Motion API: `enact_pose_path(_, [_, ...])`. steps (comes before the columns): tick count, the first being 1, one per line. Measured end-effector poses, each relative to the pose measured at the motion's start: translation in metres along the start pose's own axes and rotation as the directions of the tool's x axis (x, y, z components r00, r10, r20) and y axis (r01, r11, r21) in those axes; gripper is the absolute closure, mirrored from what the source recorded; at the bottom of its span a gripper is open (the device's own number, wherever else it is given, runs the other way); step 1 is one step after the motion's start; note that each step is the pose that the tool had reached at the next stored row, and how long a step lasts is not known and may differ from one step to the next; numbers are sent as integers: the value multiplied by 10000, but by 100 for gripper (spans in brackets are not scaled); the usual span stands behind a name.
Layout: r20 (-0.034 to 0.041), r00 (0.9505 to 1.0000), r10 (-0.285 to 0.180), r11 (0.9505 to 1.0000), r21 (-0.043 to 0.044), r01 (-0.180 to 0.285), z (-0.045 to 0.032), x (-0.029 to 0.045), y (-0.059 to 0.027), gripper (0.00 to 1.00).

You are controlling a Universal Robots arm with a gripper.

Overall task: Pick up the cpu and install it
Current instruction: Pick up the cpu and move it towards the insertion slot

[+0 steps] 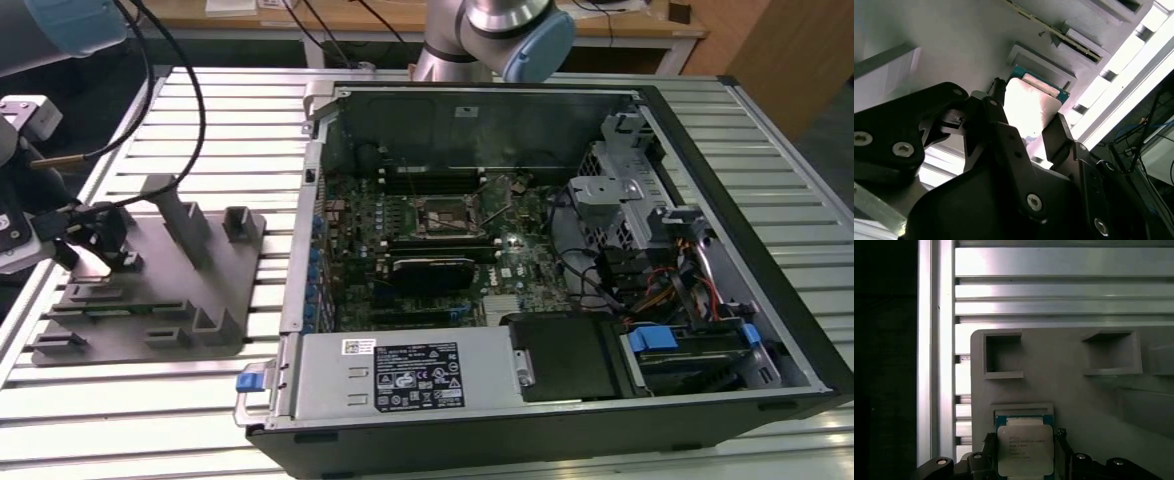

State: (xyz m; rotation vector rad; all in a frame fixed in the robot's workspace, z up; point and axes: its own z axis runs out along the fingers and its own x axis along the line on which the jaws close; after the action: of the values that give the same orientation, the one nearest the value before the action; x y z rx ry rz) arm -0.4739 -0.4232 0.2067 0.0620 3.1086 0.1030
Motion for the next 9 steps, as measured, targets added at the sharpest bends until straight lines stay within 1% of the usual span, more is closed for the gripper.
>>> enact_pose_path(4, [4,10000,0,10000,0,0,-99,-3,7,45])
enact_pose_path(9, [10,10000,-1,10000,-1,1,-244,-7,16,45])
